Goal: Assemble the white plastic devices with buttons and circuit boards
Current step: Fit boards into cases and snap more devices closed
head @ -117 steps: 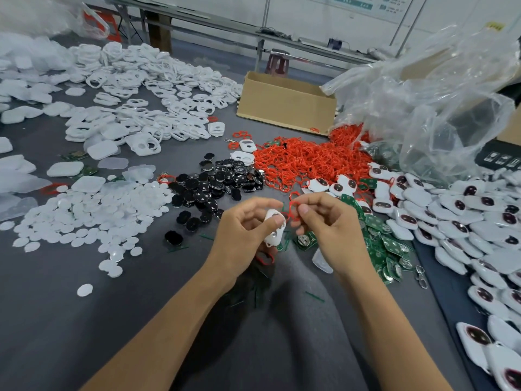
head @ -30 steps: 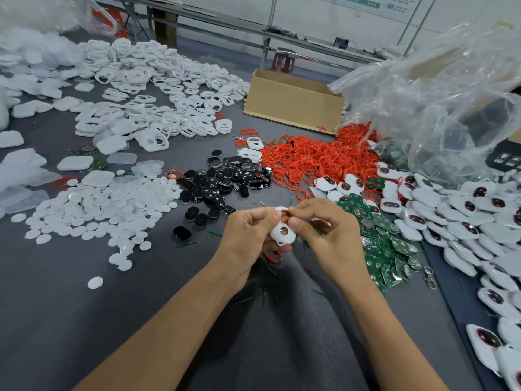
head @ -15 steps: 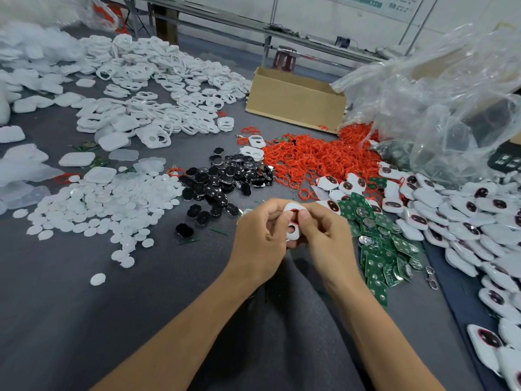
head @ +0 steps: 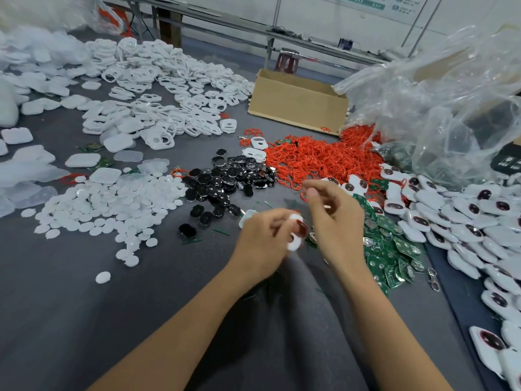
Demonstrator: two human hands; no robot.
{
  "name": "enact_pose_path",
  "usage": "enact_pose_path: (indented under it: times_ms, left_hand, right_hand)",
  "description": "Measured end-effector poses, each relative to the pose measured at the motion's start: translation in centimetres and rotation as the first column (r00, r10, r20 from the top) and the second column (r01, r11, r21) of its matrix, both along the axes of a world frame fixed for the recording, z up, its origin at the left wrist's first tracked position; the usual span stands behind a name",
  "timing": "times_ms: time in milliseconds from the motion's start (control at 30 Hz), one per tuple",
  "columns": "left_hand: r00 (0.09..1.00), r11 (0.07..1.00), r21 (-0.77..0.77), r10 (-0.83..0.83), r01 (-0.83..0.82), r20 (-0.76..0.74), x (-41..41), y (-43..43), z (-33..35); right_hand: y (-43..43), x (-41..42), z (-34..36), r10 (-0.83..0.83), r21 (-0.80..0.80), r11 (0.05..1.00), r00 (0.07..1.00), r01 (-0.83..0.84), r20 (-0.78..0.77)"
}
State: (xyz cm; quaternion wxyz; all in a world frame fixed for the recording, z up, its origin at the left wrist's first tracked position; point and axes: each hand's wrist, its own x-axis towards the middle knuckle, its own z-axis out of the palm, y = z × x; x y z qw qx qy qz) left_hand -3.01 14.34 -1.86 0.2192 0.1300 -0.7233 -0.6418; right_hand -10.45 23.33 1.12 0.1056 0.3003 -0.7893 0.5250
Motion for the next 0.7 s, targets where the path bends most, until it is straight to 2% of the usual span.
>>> enact_pose_path:
  times_ms: [67,100,200,300,367,467,533,600,700]
  left_hand:
    - [0.999,0.984,-0.176,-0.041,0.043,0.018,0.1,0.7,0.0]
    - [0.999,0.973,-0.227,-0.028,0.034,0.029,0.1,0.8,0.1]
    - [1.0,0.95,-0.311,-0.004,0.011,0.023,0.0,0.3,-0.1]
    - [0.992,0.949,-0.306,-0.045,0.079,0.115,0.6,0.0,-0.6]
    - [0.991,0.957,-0.28,-0.048,0.082,0.127,0.8,0.0,-0.9]
    - [0.999,0.964,-0.263,-0.032,0.037,0.023,0.6,0.1,-0.6]
    - [0.996,0.972,-0.226,-0.073,0.058,-0.055,0.2,0.2,-0.7]
    - [0.997,0.982,-0.176,-0.071,0.068,-0.01,-0.1,0.3,-1.0]
    - [0.999,0.998,-0.064,-0.027,0.028,0.024,-0.4,0.0,-1.0]
  right_hand:
    - [-2.0,-0.3,2.0,0.111,0.171,0.98,0.991,-0.098,-0.068]
    - [-3.3,-0.4,2.8,0.191,0.291,0.942,0.98,-0.166,-0.06]
    - [-7.8,-0.1,3.7,0.348,0.623,0.709,0.932,-0.33,0.097]
    - [-10.7,0.2,2.8,0.331,0.821,0.507,0.939,-0.263,0.097]
    - [-11.5,0.2,2.5,0.329,0.863,0.472,0.944,-0.182,0.02]
    - [-11.5,-0.2,2.5,0.347,0.861,0.483,0.938,-0.159,-0.021]
    - [-10.5,-0.5,3.0,0.334,0.797,0.553,0.941,-0.243,0.055]
    - [-9.0,-0.7,3.7,0.344,0.662,0.658,0.926,-0.358,0.159]
    - [-6.0,-0.6,4.4,0.414,0.315,0.798,0.847,-0.514,0.333]
